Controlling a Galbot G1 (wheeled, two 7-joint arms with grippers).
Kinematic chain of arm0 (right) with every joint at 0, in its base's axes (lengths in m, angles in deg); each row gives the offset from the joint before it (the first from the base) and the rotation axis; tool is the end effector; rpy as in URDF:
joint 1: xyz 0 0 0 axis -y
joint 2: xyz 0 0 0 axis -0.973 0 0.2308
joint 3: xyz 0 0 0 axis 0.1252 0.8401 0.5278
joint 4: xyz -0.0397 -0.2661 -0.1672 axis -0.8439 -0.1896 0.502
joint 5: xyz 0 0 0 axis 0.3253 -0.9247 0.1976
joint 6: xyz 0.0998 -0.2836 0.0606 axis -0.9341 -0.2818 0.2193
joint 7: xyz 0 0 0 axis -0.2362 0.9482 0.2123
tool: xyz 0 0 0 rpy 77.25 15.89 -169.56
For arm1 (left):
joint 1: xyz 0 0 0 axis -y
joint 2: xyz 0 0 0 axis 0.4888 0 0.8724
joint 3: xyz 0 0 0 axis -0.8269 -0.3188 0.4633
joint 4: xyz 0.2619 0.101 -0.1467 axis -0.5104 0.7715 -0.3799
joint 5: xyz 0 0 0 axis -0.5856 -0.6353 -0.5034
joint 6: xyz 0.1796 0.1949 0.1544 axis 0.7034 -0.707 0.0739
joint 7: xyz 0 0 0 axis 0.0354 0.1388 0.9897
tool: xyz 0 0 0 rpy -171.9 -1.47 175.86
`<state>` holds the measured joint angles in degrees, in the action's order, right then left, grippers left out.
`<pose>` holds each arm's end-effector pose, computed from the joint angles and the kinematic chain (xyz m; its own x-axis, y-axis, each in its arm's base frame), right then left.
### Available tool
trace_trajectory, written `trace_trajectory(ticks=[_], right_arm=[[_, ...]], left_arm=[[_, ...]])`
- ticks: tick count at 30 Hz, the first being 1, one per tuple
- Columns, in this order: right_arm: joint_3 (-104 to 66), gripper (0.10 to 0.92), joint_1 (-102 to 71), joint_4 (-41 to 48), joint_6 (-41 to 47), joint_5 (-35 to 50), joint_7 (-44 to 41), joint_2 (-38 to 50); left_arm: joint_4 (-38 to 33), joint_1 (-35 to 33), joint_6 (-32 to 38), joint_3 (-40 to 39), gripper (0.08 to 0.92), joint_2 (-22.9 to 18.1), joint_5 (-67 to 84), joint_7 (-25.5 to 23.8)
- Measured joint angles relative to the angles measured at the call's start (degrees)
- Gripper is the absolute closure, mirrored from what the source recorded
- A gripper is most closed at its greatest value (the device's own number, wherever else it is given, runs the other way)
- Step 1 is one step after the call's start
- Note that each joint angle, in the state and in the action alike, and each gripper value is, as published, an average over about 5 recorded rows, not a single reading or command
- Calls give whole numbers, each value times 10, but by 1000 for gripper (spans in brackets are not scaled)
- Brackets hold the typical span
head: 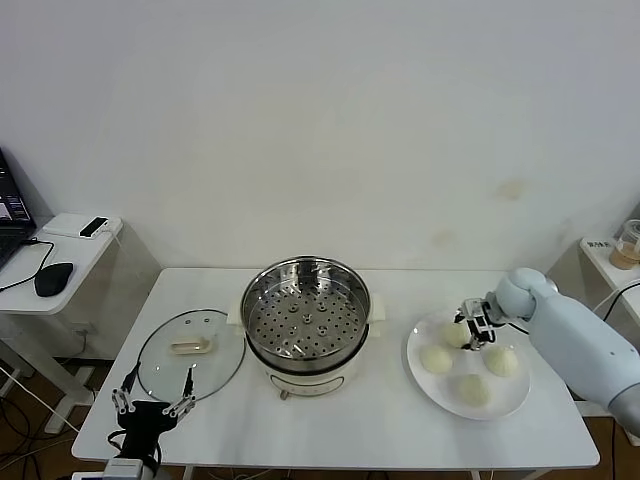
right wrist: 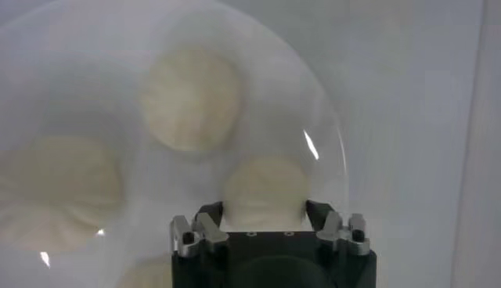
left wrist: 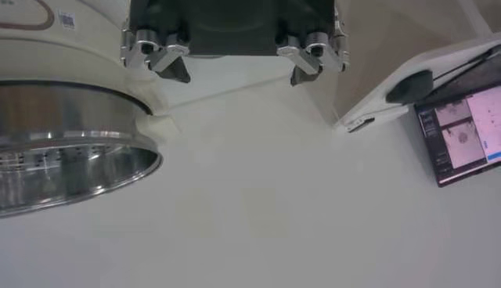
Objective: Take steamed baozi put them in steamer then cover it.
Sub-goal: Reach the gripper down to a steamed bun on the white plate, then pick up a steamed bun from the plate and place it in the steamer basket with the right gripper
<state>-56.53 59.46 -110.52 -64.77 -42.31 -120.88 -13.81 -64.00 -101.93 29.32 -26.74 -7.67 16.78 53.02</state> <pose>0.4611 -0.1679 -0.2272 -0.2843 -0.0912 0.9544 -0.9490 -0.1144 -0.2936 0.1014 0.0617 -0.2516 -0.9787 -0.1221 0.1651 -0.0622 0.9424 0.3285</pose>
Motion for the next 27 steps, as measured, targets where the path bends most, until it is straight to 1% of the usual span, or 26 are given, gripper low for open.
trace_trajectory(ticks=[5,14,20,27], right_arm=[[3,463,1,-2,0,1,-2,2],[14,465,9,-34,4,19,-13,28],[30,465,28,-78,9,51,-13,70],[69,457,86,-131,17,108,-11,118]], left_arm=[[-3,-1,0,-1,177,-1,0,0],[-4,1,0,-4,177,2,0,0],[4,5,-1,-6,177,7,3,0],[10,7,-1,-7,177,14,9,-1]])
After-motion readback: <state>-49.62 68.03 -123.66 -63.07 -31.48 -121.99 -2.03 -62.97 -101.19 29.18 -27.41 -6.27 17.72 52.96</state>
